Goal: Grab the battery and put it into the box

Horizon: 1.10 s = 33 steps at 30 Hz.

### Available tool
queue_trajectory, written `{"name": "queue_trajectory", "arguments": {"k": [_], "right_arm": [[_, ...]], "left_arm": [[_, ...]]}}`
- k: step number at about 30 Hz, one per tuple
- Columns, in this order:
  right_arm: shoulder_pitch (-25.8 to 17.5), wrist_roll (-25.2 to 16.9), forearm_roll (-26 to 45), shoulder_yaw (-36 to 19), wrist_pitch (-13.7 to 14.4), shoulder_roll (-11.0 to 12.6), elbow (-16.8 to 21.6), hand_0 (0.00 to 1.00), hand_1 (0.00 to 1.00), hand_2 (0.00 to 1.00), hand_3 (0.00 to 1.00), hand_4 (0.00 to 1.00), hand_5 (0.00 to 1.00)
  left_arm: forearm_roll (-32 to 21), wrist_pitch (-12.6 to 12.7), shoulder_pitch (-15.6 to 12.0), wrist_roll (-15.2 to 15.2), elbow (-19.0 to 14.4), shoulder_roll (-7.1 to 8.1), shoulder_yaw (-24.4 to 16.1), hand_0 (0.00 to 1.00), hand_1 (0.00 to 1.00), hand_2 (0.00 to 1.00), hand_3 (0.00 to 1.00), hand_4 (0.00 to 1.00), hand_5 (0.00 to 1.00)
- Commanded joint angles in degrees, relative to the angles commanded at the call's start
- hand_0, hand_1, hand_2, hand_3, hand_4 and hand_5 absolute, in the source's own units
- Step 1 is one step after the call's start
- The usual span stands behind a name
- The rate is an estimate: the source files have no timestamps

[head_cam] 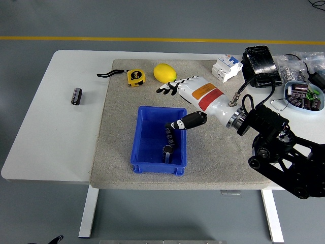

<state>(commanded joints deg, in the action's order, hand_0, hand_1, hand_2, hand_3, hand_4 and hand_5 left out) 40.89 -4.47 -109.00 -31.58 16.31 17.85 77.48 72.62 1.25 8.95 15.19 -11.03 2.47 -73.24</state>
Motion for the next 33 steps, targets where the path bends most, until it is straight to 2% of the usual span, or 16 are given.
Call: {"name": "queue_trajectory", "arguments": {"k": [6,12,18,19,24,25,30,31,33], "right_arm": [[-1.33,-0.36,0.05,-4.0,0.0,0.1,-0.97,0.449,0.572,0.682,0.769,0.998,0.341],[-4.43,-0.88,1.36,-12.34,-0.24,2.01,-2.23,0.443,0.572,0.681,0.768,0.998,0.343],[-9.9,-2.82,7.22,-22.58,-4.13,7.62,-2.78,0.437,0.567,0.677,0.768,0.998,0.35],[-11.11,-3.01,9.2,-24.72,-4.39,8.54,-2.82,0.397,0.539,0.676,0.77,0.998,0.359],[-16.12,-3.67,14.89,-32.39,-4.15,11.86,-2.7,0.397,0.539,0.676,0.77,0.998,0.359],[-17.35,-3.88,15.93,-33.92,-4.18,12.27,-2.7,0.353,0.495,0.617,0.78,0.998,0.365],[-22.59,-5.14,20.18,-40.49,-4.51,12.27,-2.53,0.353,0.495,0.617,0.78,0.998,0.365],[-23.5,-5.65,20.77,-41.7,-4.61,11.97,-2.45,0.274,0.385,0.465,0.813,0.975,0.352],[-25.2,-6.76,22.15,-44.16,-4.89,10.99,-2.27,0.274,0.385,0.465,0.813,0.975,0.352]], "left_arm": [[0.0,-0.05,-0.03,-0.06,0.02,0.01,0.1,0.742,0.735,0.864,0.851,0.819,0.868],[0.11,0.32,0.04,-0.17,0.09,-0.04,-0.03,0.742,0.735,0.864,0.851,0.819,0.868],[-0.5,1.26,-0.08,-0.64,0.26,-0.15,-0.13,0.741,0.732,0.862,0.851,0.819,0.867],[-0.47,1.3,-0.13,-0.71,0.29,-0.18,-0.17,0.74,0.73,0.86,0.847,0.819,0.866],[0.57,2.02,-0.32,-0.87,0.37,-0.52,-1.51,0.74,0.73,0.86,0.847,0.819,0.866],[0.89,2.02,-0.35,-0.88,0.39,-0.55,-1.76,0.737,0.727,0.855,0.844,0.819,0.868],[2.24,2.1,-0.52,-0.93,0.44,-0.78,-2.97,0.737,0.727,0.855,0.844,0.819,0.868],[2.43,2.17,-0.6,-0.95,0.45,-0.85,-3.21,0.737,0.726,0.855,0.841,0.817,0.865],[3.05,2.39,-0.72,-0.93,0.46,-1.02,-3.68,0.737,0.726,0.855,0.841,0.817,0.865]]}}
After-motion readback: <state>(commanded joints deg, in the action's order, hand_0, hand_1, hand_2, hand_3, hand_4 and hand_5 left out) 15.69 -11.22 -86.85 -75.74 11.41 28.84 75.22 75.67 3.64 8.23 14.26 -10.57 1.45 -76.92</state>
